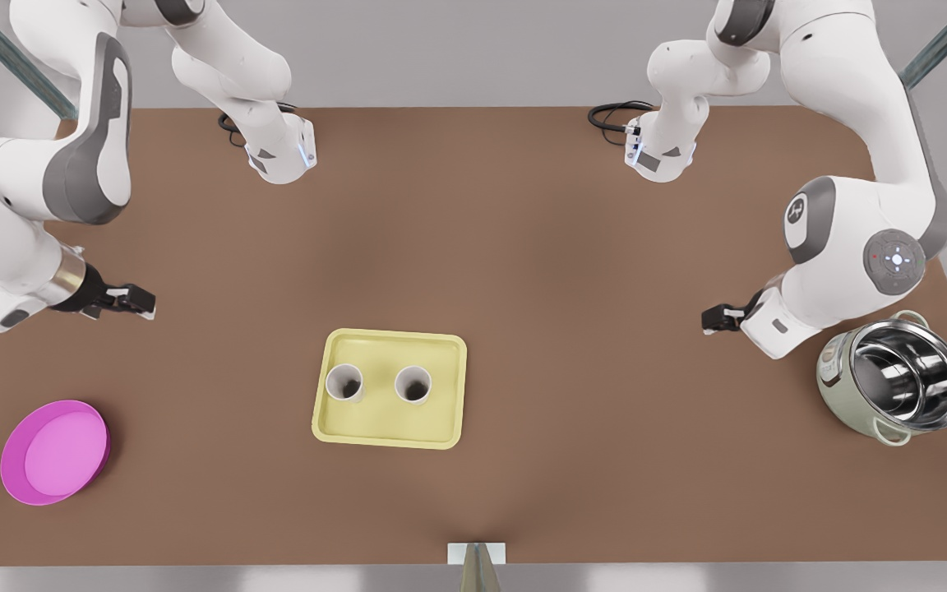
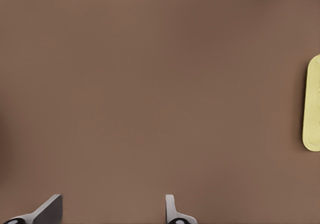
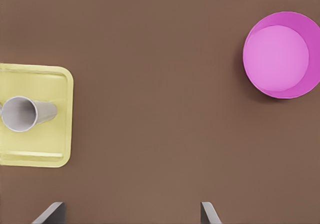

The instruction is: Use the left arm to pick up the white IKEA cup from the tray and place it on the middle-left position; use the right arm to pick up the white IKEA cup from the tray and place it on the middle-right position

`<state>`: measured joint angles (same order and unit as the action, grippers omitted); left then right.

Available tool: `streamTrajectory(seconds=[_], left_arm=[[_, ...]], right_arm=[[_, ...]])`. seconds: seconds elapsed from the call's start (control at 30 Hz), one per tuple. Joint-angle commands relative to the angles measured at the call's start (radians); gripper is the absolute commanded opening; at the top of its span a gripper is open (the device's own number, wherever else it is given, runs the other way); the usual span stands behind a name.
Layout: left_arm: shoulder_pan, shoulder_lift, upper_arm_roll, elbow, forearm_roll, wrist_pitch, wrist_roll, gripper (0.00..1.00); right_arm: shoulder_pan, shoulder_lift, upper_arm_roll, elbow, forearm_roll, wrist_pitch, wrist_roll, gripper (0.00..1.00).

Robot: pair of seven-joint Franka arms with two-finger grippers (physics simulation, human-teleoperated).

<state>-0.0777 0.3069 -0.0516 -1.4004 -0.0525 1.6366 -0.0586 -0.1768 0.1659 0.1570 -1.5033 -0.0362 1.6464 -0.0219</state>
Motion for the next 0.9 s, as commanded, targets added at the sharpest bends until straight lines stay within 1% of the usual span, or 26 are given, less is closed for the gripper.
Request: streamTrajectory(seconds=[0.0, 0.03, 0.07, 0.1, 0.13, 0.17, 0.2, 0.23, 0.27, 0.3, 0.37, 0.4, 0.43, 0.5, 0.57, 0.7, 0.87], left_arm=[[-0.002, 0.003, -0.001, -0.008, 0.0, 0.101, -0.004, 1.0], [-0.005, 0.005, -0.001, -0.005, -0.006, 0.103, -0.006, 1.0], [-0.046, 0.021, -0.004, -0.011, 0.022, 0.149, 0.02, 1.0], [-0.131, 0.064, -0.001, 0.011, 0.051, 0.224, -0.067, 1.0], [-0.158, 0.081, -0.008, 0.014, 0.043, 0.227, -0.116, 1.0], [-0.223, 0.107, -0.021, 0.015, 0.026, 0.232, -0.237, 1.0], [-0.298, 0.2, -0.022, 0.114, 0.031, 0.275, -0.435, 1.0], [-0.367, 0.323, -0.022, 0.231, 0.034, 0.284, -0.572, 1.0], [-0.421, 0.362, -0.022, 0.238, 0.037, 0.338, -0.685, 1.0], [-0.461, 0.396, -0.017, 0.239, 0.097, 0.388, -0.764, 1.0], [-0.493, 0.458, -0.021, 0.262, 0.111, 0.476, -0.819, 1.0], [-0.517, 0.583, -0.017, 0.409, 0.111, 0.485, -0.868, 1.0], [-0.536, 0.618, -0.016, 0.457, 0.111, 0.479, -0.88, 1.0], [-0.559, 0.63, -0.016, 0.468, 0.109, 0.497, -0.923, 1.0], [-0.6, 0.693, -0.014, 0.555, 0.111, 0.52, -0.972, 1.0], [-0.652, 0.739, -0.008, 0.56, 0.146, 0.594, -0.986, 1.0], [-0.688, 0.776, 0.05, 0.56, 0.146, 0.623, -0.983, 1.0]], right_arm=[[0.013, -0.002, 0.004, -0.005, -0.004, 0.058, -0.01, 1.0], [0.013, 0.0, 0.004, -0.008, -0.005, 0.058, 0.02, 1.0], [0.028, 0.003, 0.009, -0.006, -0.007, 0.059, 0.057, 1.0], [0.06, 0.021, 0.009, -0.006, -0.001, 0.061, 0.063, 1.0], [0.111, 0.061, 0.009, -0.003, 0.001, 0.075, 0.094, 1.0], [0.174, 0.109, 0.009, -0.001, -0.005, 0.076, 0.197, 1.0], [0.207, 0.136, 0.009, -0.001, -0.004, 0.079, 0.256, 1.0], [0.25, 0.165, 0.009, 0.003, -0.004, 0.148, 0.31, 1.0], [0.287, 0.198, 0.009, 0.003, 0.001, 0.174, 0.323, 1.0], [0.318, 0.231, 0.009, 0.003, -0.002, 0.199, 0.35, 1.0], [0.37, 0.32, 0.009, 0.021, -0.008, 0.291, 0.453, 1.0], [0.393, 0.331, 0.009, 0.022, -0.01, 0.303, 0.493, 1.0], [0.425, 0.371, 0.009, 0.022, -0.013, 0.36, 0.536, 1.0], [0.431, 0.409, 0.007, 0.022, -0.065, 0.424, 0.556, 1.0], [0.427, 0.425, 0.004, 0.023, -0.068, 0.461, 0.559, 1.0], [0.362, 0.429, 0.0, -0.001, -0.068, 0.5, 0.522, 1.0], [0.313, 0.429, 0.001, -0.075, -0.057, 0.564, 0.479, 1.0]])
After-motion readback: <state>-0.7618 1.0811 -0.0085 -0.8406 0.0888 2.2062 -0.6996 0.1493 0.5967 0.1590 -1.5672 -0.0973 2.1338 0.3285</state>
